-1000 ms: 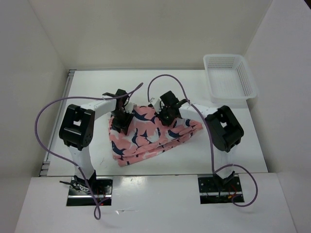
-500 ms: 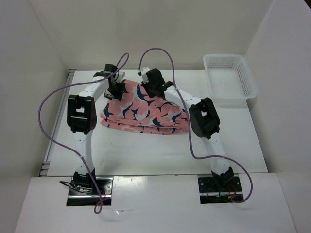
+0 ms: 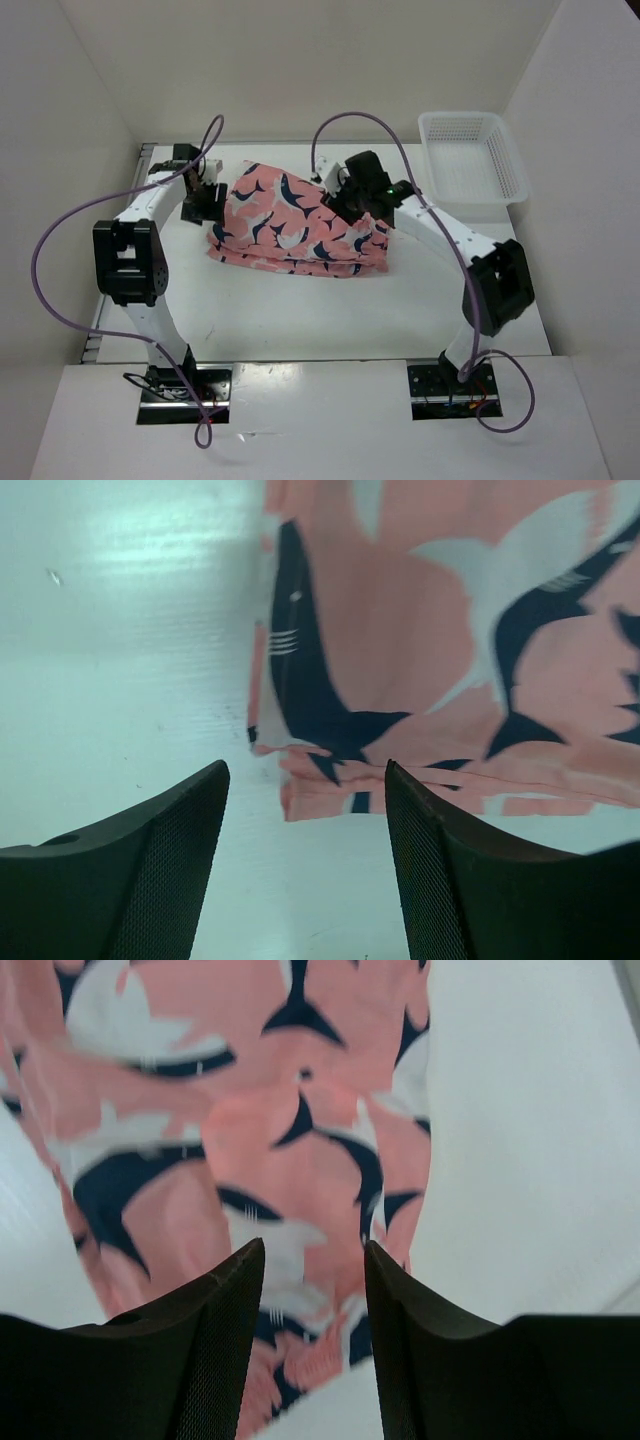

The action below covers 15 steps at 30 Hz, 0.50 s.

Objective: Fold and stack the shorts
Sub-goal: Fold the shorts

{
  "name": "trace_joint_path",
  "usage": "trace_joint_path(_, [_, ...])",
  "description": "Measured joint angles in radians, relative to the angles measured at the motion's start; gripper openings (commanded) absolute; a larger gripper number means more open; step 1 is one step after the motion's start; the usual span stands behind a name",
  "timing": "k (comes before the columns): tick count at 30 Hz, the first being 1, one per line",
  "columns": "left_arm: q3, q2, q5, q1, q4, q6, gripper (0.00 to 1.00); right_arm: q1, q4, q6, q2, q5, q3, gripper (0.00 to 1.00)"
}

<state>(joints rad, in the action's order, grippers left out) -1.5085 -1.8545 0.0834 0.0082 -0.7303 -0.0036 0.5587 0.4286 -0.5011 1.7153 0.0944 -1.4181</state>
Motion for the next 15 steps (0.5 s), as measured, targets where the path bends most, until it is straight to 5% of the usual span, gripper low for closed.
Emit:
trace_joint_path(9, [0.043,-0.09,0.056,0.08,0.005,0.0,0.68,-0.045,0.132,-0.198,-0.195,0.006,0.254,0.5])
trace_joint_path(15, [0.045,-0.122,0.108,0.079,0.013,0.002,0.29,-0.049,0.192,-0.273,-0.222,0.005,0.34,0.5])
